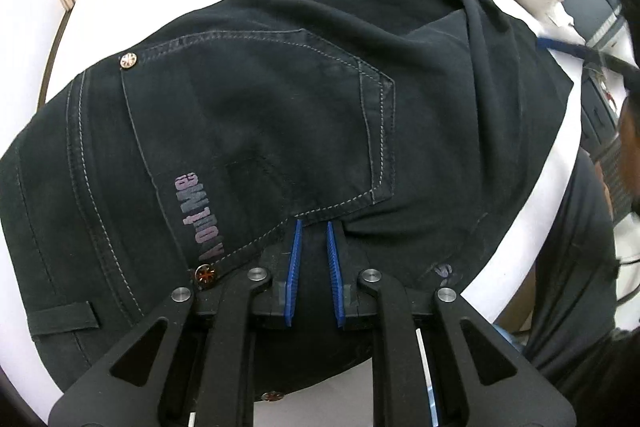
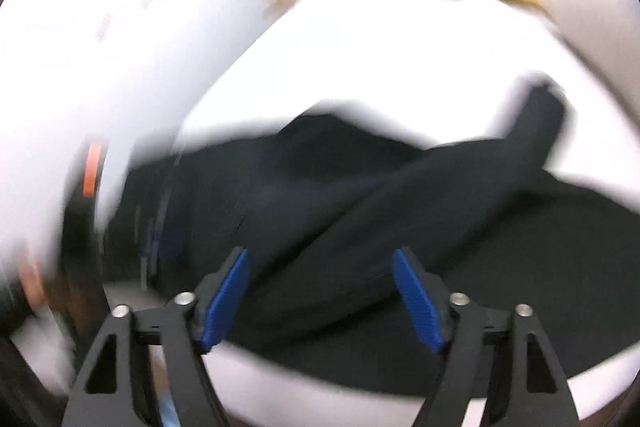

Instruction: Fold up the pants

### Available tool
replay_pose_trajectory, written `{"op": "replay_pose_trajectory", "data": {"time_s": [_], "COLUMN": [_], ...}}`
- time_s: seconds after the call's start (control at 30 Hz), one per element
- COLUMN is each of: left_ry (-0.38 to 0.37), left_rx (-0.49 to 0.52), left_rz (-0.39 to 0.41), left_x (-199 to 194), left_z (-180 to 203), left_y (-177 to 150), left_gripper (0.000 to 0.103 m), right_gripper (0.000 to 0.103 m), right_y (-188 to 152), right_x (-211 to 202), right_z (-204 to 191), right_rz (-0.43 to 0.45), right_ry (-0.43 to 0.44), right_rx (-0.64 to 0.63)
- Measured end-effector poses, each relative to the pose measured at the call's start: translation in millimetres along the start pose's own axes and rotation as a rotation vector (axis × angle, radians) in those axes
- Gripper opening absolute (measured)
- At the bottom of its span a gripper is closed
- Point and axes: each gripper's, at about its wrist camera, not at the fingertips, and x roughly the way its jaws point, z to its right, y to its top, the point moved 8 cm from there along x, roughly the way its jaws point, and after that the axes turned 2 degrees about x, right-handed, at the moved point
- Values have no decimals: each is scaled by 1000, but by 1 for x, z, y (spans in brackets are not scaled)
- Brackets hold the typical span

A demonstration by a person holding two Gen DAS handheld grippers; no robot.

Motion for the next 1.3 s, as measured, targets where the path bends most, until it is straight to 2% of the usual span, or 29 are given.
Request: {"op": "replay_pose_trajectory", "data": {"time_s": [0.03,0.1,0.17,0.23,0.3,0.37,0.53,0.57,0.63,0.7,0.73,0.77,0.83,0.93,1.0,1.07,1.13,1.2,1.3], "left_ry": [0,-2,-10,-19,-23,-27,-42,-43,-46,-50,-52,-55,-60,-67,-69,-74,-80,-88,-89], "left_rx": [-3,-15,-28,-44,-51,-56,-66,-66,-67,-71,-74,-78,-83,-90,-94,-103,-116,-127,-119], "left_rz": [-1,-2,-1,-2,-5,-7,-11,-11,-12,-10,-9,-6,-3,0,1,4,8,11,7], "left_x": [-2,-1,-1,0,-1,-5,-9,-9,-10,-10,-10,-10,-10,-13,-14,-15,-17,-18,-21], "left_z": [-3,-4,-8,-10,-14,-26,-37,-38,-40,-42,-43,-45,-47,-52,-55,-57,-61,-65,-70], "left_y": [-2,0,0,0,-3,-2,0,-1,0,-1,-1,-2,-3,-4,-5,-5,-7,-9,-12], "left_gripper": [13,13,13,13,13,13,13,13,13,13,13,13,13,13,13,13,13,13,13], "right_gripper": [71,71,71,70,69,68,64,60,52,23,15,9,8,7,7,7,7,7,7], "right_y": [22,54,77,93,109,115,125,126,132,140,142,145,157,187,216,229,222,192,115], "right_x": [-8,-16,-10,2,22,41,81,90,99,107,110,112,108,70,21,-26,-76,-94,-73], "right_z": [33,89,129,155,182,194,203,202,208,208,209,209,203,177,153,138,144,173,241], "right_rz": [55,140,161,157,131,108,38,19,14,6,-7,-15,-8,85,203,312,416,446,359], "right_ry": [37,87,108,111,76,59,40,35,29,10,-15,-34,-49,-7,55,102,137,130,16], "right_rx": [147,352,471,530,592,649,680,688,686,657,643,622,567,506,464,436,459,542,763]}}
